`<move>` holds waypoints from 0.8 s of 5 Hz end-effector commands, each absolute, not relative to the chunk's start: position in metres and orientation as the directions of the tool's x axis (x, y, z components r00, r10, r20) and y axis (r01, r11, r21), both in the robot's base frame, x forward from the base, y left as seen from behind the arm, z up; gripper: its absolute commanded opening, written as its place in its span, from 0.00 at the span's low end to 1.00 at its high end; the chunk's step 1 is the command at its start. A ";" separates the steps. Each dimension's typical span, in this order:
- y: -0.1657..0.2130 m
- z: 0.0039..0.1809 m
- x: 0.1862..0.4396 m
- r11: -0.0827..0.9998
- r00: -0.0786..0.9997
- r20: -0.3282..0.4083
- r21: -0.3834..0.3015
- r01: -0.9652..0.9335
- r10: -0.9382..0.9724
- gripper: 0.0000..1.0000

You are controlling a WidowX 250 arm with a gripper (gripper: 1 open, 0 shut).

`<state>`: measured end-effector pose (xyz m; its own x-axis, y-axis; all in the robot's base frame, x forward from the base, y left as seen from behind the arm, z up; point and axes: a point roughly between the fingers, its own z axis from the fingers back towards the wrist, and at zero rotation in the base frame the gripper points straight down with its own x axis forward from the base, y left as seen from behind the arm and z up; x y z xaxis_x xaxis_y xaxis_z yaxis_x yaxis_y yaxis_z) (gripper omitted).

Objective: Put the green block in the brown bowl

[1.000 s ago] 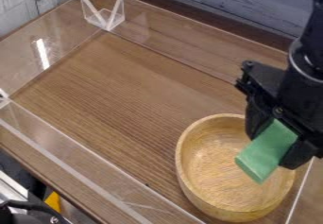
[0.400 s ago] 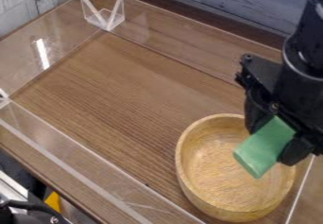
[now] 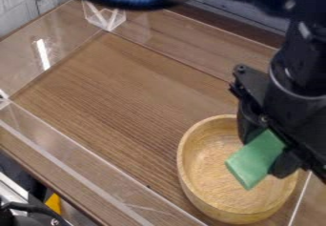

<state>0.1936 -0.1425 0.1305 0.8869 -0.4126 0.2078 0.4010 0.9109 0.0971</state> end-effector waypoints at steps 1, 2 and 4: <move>-0.144 0.128 0.191 0.892 0.857 0.251 0.097 0.441 -0.450 0.00; -0.146 0.118 0.187 0.870 0.833 0.255 0.092 0.484 -0.491 0.00; -0.140 0.111 0.191 0.827 0.790 0.256 0.080 0.557 -0.557 0.00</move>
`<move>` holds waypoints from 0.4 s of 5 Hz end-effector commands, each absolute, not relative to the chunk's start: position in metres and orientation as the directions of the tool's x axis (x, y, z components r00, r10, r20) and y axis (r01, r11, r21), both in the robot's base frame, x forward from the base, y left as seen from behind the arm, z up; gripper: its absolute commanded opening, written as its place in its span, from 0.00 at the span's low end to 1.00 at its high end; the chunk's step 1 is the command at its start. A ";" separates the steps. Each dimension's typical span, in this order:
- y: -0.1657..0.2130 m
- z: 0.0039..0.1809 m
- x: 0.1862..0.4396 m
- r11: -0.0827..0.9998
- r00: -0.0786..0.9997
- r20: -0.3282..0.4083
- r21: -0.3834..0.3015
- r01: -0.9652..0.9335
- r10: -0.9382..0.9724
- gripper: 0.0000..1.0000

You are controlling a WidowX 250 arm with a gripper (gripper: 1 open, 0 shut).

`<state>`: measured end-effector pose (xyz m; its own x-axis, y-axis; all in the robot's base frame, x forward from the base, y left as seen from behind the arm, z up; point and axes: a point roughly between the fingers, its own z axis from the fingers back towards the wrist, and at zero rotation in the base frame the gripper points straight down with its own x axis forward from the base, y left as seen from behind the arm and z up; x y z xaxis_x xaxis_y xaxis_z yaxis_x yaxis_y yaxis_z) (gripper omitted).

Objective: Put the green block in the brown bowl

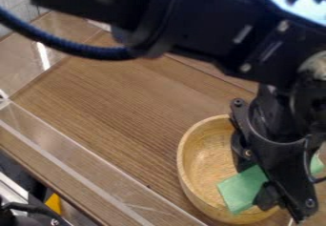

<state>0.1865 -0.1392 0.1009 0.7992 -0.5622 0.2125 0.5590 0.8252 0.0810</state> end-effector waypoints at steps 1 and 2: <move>-0.138 0.111 0.189 0.821 0.786 0.252 0.072 0.566 -0.564 0.00; -0.136 0.113 0.188 0.816 0.784 0.246 0.060 0.575 -0.570 0.00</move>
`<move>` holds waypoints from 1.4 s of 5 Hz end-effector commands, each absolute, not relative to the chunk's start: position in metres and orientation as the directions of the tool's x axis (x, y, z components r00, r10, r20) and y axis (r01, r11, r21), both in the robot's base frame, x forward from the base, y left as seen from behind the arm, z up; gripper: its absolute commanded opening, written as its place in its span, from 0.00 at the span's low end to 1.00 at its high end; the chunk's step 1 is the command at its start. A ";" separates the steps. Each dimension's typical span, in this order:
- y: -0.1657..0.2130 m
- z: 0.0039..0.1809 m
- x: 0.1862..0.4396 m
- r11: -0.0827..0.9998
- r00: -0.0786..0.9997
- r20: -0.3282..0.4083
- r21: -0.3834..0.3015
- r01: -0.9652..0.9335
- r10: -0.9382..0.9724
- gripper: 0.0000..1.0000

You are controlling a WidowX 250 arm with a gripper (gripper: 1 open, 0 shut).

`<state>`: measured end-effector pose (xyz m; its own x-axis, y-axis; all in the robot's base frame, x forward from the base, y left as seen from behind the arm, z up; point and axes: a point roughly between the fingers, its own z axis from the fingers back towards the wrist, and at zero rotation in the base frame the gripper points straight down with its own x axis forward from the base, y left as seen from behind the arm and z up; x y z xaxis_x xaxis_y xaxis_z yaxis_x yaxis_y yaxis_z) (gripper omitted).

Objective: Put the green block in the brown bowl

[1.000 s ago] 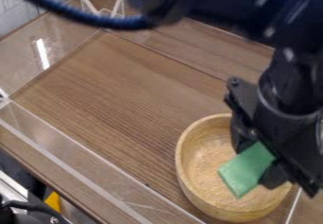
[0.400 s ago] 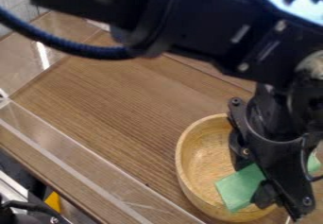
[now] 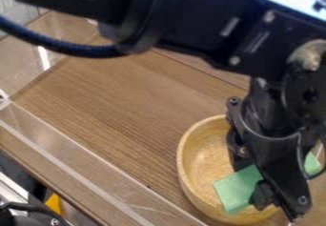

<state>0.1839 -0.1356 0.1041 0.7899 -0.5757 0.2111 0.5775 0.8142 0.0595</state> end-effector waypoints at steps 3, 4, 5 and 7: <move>-0.130 0.122 0.191 0.797 0.773 0.227 0.025 0.603 -0.592 0.00; -0.129 0.123 0.191 0.786 0.765 0.222 0.013 0.618 -0.605 0.00; -0.128 0.124 0.191 0.776 0.758 0.216 0.000 0.631 -0.616 0.00; -0.126 0.124 0.192 0.759 0.745 0.206 -0.016 0.651 -0.635 0.00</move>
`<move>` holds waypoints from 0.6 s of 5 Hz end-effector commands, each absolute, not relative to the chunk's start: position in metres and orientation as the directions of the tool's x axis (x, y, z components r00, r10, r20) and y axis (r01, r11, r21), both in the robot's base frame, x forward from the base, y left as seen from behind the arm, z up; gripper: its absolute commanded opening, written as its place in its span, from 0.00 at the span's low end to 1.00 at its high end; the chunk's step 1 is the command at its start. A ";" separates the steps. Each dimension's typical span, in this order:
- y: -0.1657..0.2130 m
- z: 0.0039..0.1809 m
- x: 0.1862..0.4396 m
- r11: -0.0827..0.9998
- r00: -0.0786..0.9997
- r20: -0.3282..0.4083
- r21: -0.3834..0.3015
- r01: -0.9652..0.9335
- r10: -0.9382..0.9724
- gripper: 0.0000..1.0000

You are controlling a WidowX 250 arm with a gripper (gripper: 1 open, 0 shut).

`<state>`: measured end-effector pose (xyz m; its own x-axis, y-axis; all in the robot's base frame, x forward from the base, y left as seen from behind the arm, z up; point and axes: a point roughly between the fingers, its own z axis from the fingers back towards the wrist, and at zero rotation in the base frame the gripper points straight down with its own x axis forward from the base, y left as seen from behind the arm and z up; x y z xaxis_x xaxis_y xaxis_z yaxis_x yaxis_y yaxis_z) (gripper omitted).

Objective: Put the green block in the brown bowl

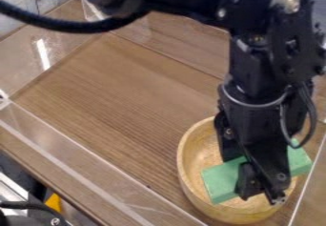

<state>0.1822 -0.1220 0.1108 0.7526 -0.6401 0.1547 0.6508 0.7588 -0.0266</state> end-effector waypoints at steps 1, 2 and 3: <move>-0.124 0.123 0.192 0.754 0.742 0.201 -0.022 0.656 -0.640 0.00; -0.122 0.123 0.191 0.751 0.740 0.196 -0.025 0.660 -0.644 0.00; -0.120 0.122 0.191 0.746 0.736 0.192 -0.028 0.666 -0.650 0.00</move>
<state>0.1823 -0.1186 0.1107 0.7395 -0.6567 0.1478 0.6678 0.7433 -0.0387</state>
